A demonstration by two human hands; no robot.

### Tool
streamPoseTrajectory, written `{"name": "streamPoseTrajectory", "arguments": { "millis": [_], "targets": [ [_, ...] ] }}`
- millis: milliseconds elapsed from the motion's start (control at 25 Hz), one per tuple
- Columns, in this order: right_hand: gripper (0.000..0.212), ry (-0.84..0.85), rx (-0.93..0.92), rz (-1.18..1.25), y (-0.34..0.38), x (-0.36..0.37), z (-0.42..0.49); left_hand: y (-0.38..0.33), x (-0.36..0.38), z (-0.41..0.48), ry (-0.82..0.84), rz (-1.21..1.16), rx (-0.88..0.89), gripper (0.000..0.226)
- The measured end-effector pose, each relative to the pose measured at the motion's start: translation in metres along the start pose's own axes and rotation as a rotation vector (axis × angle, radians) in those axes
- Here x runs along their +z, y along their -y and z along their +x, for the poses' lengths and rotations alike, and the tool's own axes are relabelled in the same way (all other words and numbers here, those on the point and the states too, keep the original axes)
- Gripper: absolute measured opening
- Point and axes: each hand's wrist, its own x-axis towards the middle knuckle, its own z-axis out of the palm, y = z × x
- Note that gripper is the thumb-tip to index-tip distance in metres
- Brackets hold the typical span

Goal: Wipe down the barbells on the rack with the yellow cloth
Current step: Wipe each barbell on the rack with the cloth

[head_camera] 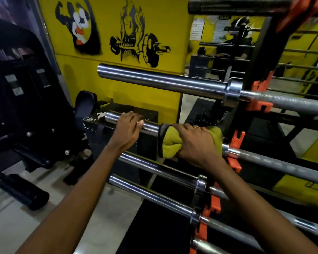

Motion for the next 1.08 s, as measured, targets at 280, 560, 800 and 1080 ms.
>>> {"name": "streamPoseTrajectory", "arguments": {
  "millis": [280, 560, 800, 1080],
  "targets": [
    [0.084, -0.051, 0.043, 0.000, -0.008, 0.006, -0.015, -0.014, -0.012, 0.048, 0.133, 0.193, -0.189, 0.061],
    [0.101, -0.030, 0.024, -0.146, 0.021, 0.018, 0.009, -0.011, -0.023, 0.055, -0.004, -0.605, -0.359, 0.029],
    [0.096, 0.007, -0.168, -0.079, 0.058, 0.014, 0.039, 0.009, 0.010, 0.008, -0.130, -0.491, -0.338, 0.063],
    [0.094, 0.221, -0.265, -0.066, -0.011, -0.023, 0.000, -0.006, 0.004, 0.030, -0.092, 0.026, -0.263, 0.056]
  ]
}}
